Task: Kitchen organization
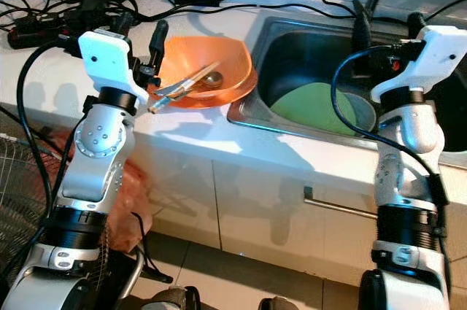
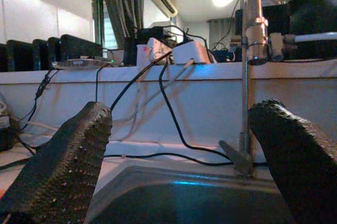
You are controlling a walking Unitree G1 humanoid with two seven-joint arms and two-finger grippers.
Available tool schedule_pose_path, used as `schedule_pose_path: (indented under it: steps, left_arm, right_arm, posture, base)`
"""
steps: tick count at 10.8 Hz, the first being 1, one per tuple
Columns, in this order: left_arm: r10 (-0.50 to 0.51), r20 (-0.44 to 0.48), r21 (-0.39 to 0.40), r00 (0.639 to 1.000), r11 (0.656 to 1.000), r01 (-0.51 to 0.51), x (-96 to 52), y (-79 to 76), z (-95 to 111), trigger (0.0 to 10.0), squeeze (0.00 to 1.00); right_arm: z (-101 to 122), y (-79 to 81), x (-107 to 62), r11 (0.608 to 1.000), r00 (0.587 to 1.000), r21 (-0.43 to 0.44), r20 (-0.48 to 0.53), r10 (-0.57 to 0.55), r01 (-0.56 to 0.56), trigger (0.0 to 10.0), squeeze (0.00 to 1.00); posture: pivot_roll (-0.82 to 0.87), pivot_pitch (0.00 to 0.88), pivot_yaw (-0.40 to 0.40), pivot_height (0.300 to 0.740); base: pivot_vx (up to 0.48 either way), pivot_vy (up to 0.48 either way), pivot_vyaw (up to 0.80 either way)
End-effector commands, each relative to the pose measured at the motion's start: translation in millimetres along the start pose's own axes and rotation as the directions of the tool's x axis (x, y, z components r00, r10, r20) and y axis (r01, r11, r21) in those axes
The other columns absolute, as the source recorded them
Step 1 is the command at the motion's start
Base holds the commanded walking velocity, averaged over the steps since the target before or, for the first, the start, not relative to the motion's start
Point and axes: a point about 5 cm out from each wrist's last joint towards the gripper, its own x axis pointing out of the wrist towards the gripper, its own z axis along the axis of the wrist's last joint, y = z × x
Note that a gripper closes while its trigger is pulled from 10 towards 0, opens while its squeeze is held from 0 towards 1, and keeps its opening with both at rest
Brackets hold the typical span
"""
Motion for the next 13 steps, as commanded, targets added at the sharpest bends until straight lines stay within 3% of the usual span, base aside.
schedule_pose_path:
  steps: [1, 2, 4, 6, 10, 13]
  left_arm:
    - [0.022, -0.008, 0.010, 1.000, 1.000, -0.022, -2.5, 9.5, -0.1, 10.0, 0.00]
    - [0.037, -0.028, 0.024, 0.999, 0.999, -0.037, -5.5, 15.9, -4.7, 10.0, 0.00]
    - [0.031, -0.015, -0.026, 0.999, 0.999, -0.031, 2.4, 8.9, -1.0, 10.0, 0.00]
    - [0.033, -0.016, -0.033, 0.999, 0.999, -0.033, 3.1, 13.6, -2.0, 10.0, 0.00]
    - [0.039, -0.016, -0.024, 0.999, 0.999, -0.039, 0.7, 20.7, -2.0, 10.0, 0.00]
    - [0.020, -0.036, -0.038, 0.999, 0.999, -0.021, 1.7, 9.7, -6.8, 10.0, 0.00]
  right_arm:
    - [0.2, 1.7, 0.1, 1.000, 1.000, -0.005, -0.006, -0.002, 0.002, 10.0, 0.00]
    - [-4.6, 3.4, -1.8, 1.000, 1.000, 0.006, -0.018, -0.012, 0.012, 10.0, 0.00]
    - [-9.7, 8.1, -8.6, 1.000, 0.999, -0.020, -0.036, -0.015, 0.014, 10.0, 0.00]
    - [-13.9, 10.4, -14.5, 0.999, 0.998, -0.010, -0.046, -0.035, 0.035, 10.0, 0.00]
    - [-19.6, 17.2, -9.6, 0.999, 0.998, 0.007, -0.053, -0.042, 0.042, 10.0, 0.00]
    - [-18.7, 19.8, -9.7, 0.999, 0.998, 0.015, -0.049, -0.029, 0.029, 10.0, 0.00]
  posture:
    - [0.01, 0.118, 0.004, 0.740]
    - [0.02, 0.123, 0.032, 0.740]
    - [0.03, 0.117, 0.061, 0.740]
    - [0.03, 0.114, 0.068, 0.740]
    - [0.06, 0.091, 0.083, 0.740]
    - [0.03, 0.075, 0.091, 0.740]
  base:
    - [0.000, 0.000, 0.00]
    - [0.000, 0.000, 0.00]
    - [0.000, 0.000, 0.00]
    - [0.000, 0.000, 0.00]
    - [0.000, 0.000, 0.00]
    - [0.000, 0.000, 0.00]
